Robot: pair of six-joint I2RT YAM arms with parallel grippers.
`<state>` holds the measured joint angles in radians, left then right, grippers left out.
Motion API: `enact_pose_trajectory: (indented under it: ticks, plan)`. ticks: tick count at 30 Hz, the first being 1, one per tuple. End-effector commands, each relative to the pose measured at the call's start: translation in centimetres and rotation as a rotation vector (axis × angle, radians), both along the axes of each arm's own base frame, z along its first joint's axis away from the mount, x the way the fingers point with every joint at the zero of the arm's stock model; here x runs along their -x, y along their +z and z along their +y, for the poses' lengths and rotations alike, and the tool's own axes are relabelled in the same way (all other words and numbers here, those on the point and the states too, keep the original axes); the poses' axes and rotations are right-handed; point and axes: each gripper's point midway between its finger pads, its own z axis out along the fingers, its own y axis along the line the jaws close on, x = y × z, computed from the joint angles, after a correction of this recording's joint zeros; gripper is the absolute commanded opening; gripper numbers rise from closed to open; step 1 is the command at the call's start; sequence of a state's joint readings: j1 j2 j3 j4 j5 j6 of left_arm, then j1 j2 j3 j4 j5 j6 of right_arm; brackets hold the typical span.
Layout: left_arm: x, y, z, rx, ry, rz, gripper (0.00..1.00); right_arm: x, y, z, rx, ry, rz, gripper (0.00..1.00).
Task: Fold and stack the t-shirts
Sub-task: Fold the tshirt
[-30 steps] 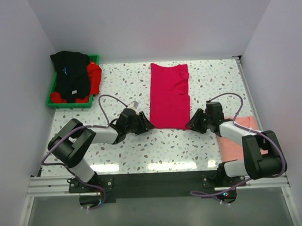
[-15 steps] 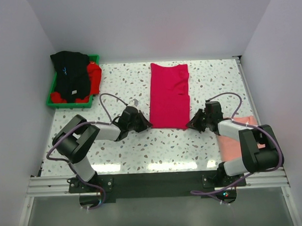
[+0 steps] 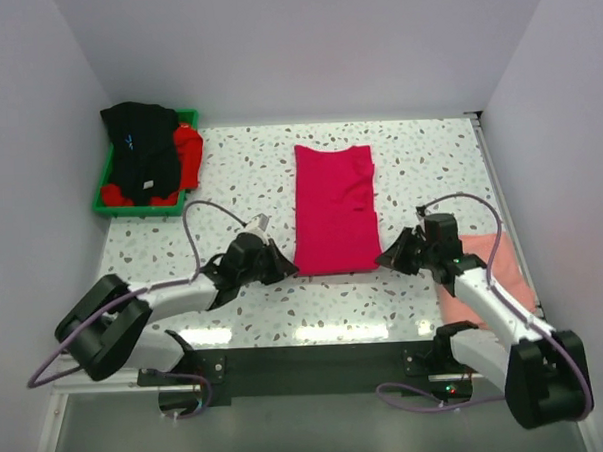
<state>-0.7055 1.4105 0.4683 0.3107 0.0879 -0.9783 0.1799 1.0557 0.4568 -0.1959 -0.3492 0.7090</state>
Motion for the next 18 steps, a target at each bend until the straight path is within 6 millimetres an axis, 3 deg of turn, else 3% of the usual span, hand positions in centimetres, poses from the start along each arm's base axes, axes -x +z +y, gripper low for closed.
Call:
enact_pose_trajectory:
  ticks: [1,2,4,5,7,11,15,18]
  plan:
    - [2.2,1.1,1.0,0.001,0.0,-0.026,0.0,4.4,-0.3,-0.6,0.014,0.042,0.046,0.0]
    - [3.4,0.5,1.2,-0.016,-0.015,-0.013,0.0,5.2,-0.1,-0.5,0.001,0.05,0.041,0.0]
    - [4.5,2.1,1.0,0.025,-0.026,-0.042,0.0,7.2,-0.4,-0.7,0.001,0.055,0.076,0.0]
    - [5.9,1.8,1.0,0.013,-0.05,-0.031,0.0,7.6,0.5,-0.8,-0.008,0.056,0.024,0.0]
    - [6.7,3.1,1.0,0.043,-0.039,-0.059,0.0,9.4,0.4,-0.9,-0.011,0.063,0.048,0.0]
    - [8.9,3.8,0.7,0.075,-0.063,-0.069,0.0,11.4,1.4,-1.2,-0.023,0.067,0.023,0.0]
    - [9.7,4.7,0.0,0.099,-0.073,-0.074,0.0,12.3,2.4,-1.5,-0.015,0.073,-0.018,0.0]
    - [8.7,5.8,-0.1,0.092,-0.035,-0.101,0.0,11.5,3.6,-1.7,-0.004,0.057,-0.05,0.0]
